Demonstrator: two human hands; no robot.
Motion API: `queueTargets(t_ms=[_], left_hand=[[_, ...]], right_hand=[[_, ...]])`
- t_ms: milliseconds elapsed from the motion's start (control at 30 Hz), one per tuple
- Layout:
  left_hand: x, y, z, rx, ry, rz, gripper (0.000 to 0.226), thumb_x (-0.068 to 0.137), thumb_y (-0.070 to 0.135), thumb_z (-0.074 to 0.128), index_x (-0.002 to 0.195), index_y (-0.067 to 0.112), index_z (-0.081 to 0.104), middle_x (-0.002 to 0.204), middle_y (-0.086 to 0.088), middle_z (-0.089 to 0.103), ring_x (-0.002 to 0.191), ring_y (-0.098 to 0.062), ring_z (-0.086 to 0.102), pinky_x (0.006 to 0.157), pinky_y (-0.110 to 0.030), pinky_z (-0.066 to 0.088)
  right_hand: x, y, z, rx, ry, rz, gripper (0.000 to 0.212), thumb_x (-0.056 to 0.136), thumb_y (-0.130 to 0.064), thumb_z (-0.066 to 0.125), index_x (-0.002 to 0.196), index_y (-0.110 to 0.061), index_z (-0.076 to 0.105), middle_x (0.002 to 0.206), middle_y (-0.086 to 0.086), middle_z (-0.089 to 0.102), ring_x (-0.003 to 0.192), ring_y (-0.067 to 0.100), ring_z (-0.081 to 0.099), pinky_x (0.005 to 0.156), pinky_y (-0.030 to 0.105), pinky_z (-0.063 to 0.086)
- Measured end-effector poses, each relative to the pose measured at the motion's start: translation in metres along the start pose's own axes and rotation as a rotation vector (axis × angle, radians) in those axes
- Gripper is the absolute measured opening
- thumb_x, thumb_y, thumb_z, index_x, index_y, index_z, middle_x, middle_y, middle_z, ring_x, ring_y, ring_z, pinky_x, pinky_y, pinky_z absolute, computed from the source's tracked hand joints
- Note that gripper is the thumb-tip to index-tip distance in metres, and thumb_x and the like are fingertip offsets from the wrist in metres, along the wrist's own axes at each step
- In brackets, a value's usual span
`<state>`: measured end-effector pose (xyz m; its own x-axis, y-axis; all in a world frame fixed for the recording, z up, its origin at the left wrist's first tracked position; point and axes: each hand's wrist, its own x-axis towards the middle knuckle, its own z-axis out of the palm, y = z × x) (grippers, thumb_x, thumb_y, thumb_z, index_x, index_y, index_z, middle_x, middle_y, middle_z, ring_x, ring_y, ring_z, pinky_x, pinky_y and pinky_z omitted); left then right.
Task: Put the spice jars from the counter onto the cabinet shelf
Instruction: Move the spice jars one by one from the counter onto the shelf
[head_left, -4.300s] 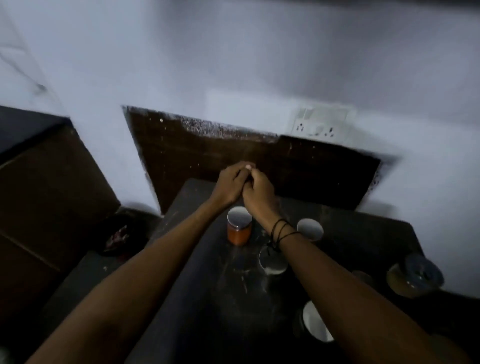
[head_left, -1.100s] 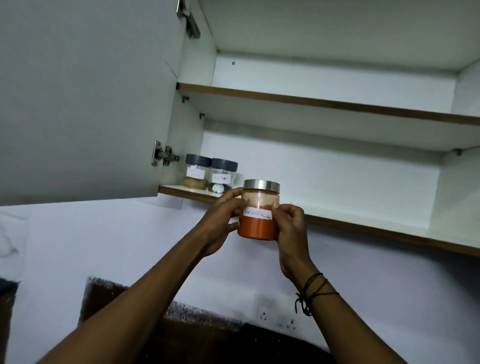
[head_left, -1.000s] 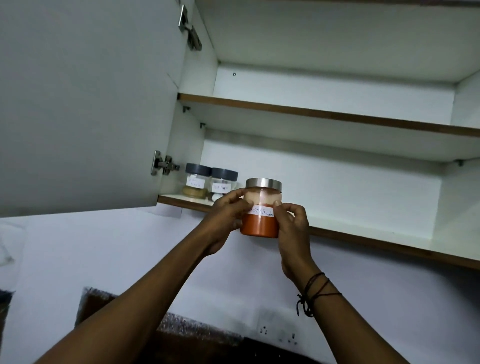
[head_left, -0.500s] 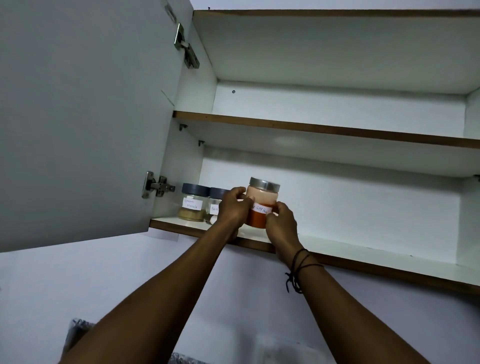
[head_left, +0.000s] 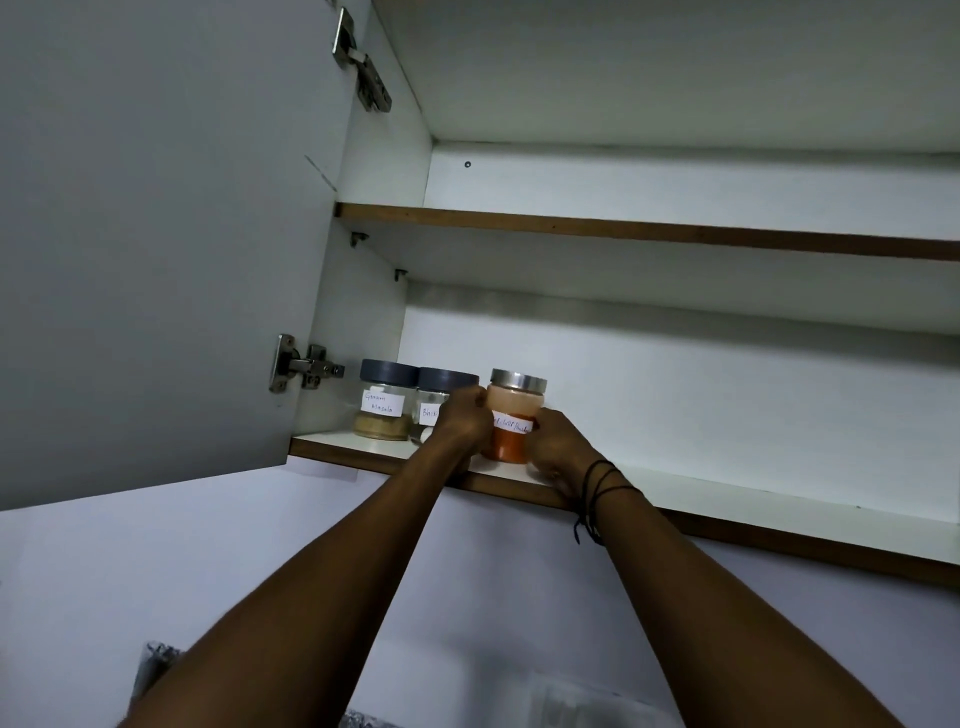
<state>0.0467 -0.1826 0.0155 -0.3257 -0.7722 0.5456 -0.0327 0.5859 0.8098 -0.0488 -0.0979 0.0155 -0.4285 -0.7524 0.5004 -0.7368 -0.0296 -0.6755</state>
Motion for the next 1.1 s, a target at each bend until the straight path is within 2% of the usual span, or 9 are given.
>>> queueTargets(t_ms=[133, 233, 367, 500, 667, 800, 900, 1000, 1100], left_hand=[[-0.001, -0.002, 0.001, 0.090, -0.020, 0.036, 0.026, 0.094, 0.000, 0.049, 0.111, 0.003, 0.068, 0.109, -0.018, 0.070, 0.100, -0.031, 0.066, 0.090, -0.043, 0.057], [-0.008, -0.001, 0.004, 0.249, 0.019, 0.083, 0.021, 0.092, 0.003, 0.057, 0.109, 0.002, 0.068, 0.111, -0.018, 0.070, 0.102, -0.032, 0.066, 0.086, -0.035, 0.053], [-0.021, 0.003, 0.009, 0.357, 0.094, 0.115, 0.020, 0.095, 0.007, 0.057, 0.111, 0.000, 0.066, 0.114, -0.020, 0.068, 0.105, -0.035, 0.065, 0.090, -0.040, 0.053], [-0.040, 0.009, 0.005, 0.304, 0.130, 0.170, 0.018, 0.096, 0.006, 0.051, 0.104, -0.001, 0.066, 0.106, -0.020, 0.069, 0.099, -0.034, 0.065, 0.079, -0.033, 0.050], [-0.090, 0.014, -0.003, 0.040, 0.078, 0.297, 0.022, 0.096, 0.007, 0.045, 0.097, 0.003, 0.067, 0.101, -0.018, 0.071, 0.097, -0.034, 0.066, 0.084, -0.041, 0.054], [-0.138, 0.004, -0.004, -0.219, -0.021, 0.317, 0.025, 0.101, 0.019, 0.049, 0.108, 0.013, 0.072, 0.103, -0.002, 0.074, 0.099, -0.019, 0.069, 0.091, -0.037, 0.054], [-0.175, -0.023, 0.004, -0.250, -0.083, 0.192, 0.031, 0.101, 0.027, 0.051, 0.124, 0.018, 0.069, 0.122, 0.000, 0.071, 0.113, -0.013, 0.065, 0.101, -0.034, 0.051], [-0.225, -0.065, 0.021, -0.216, -0.197, 0.059, 0.032, 0.102, 0.026, 0.049, 0.124, 0.016, 0.069, 0.123, -0.003, 0.071, 0.115, -0.015, 0.065, 0.102, -0.034, 0.050], [-0.289, -0.115, 0.036, -0.133, -0.345, -0.003, 0.030, 0.101, 0.020, 0.046, 0.108, 0.013, 0.074, 0.106, -0.004, 0.076, 0.104, -0.015, 0.069, 0.092, -0.030, 0.051]], right_hand=[[0.003, 0.000, -0.001, -0.118, -0.052, 0.012, 0.034, 0.079, 0.007, 0.061, 0.112, 0.000, 0.061, 0.109, 0.021, 0.067, 0.099, 0.035, 0.064, 0.081, 0.038, 0.052], [0.005, 0.002, 0.001, -0.182, -0.075, -0.008, 0.039, 0.078, 0.011, 0.063, 0.115, 0.000, 0.063, 0.112, 0.020, 0.068, 0.102, 0.034, 0.064, 0.088, 0.039, 0.052], [-0.005, 0.001, 0.002, -0.160, -0.035, 0.007, 0.032, 0.084, -0.003, 0.066, 0.116, -0.002, 0.063, 0.113, 0.016, 0.068, 0.099, 0.031, 0.064, 0.085, 0.036, 0.054], [-0.031, -0.010, -0.007, -0.158, 0.105, -0.079, 0.008, 0.089, -0.014, 0.056, 0.082, -0.013, 0.056, 0.086, 0.002, 0.058, 0.079, 0.021, 0.049, 0.059, 0.021, 0.035], [-0.086, -0.017, -0.011, 0.092, 0.257, -0.160, 0.036, 0.086, -0.007, 0.051, 0.061, -0.030, 0.039, 0.054, -0.016, 0.049, 0.055, 0.003, 0.048, 0.045, 0.010, 0.034], [-0.142, 0.002, 0.004, 0.250, 0.255, -0.218, 0.034, 0.093, -0.008, 0.051, 0.108, -0.038, 0.059, 0.093, -0.032, 0.060, 0.085, -0.017, 0.058, 0.072, 0.002, 0.041], [-0.183, 0.028, 0.020, 0.238, 0.146, -0.120, 0.047, 0.097, -0.015, 0.052, 0.143, -0.021, 0.046, 0.140, -0.009, 0.053, 0.124, 0.003, 0.051, 0.096, 0.019, 0.040], [-0.228, 0.066, 0.041, 0.254, 0.100, 0.018, 0.043, 0.097, -0.015, 0.051, 0.139, -0.019, 0.050, 0.142, -0.001, 0.054, 0.130, 0.014, 0.051, 0.103, 0.028, 0.043], [-0.294, 0.107, 0.072, 0.276, 0.061, 0.092, 0.034, 0.091, -0.011, 0.048, 0.110, -0.035, 0.063, 0.112, -0.015, 0.067, 0.110, 0.006, 0.061, 0.093, 0.024, 0.049]])
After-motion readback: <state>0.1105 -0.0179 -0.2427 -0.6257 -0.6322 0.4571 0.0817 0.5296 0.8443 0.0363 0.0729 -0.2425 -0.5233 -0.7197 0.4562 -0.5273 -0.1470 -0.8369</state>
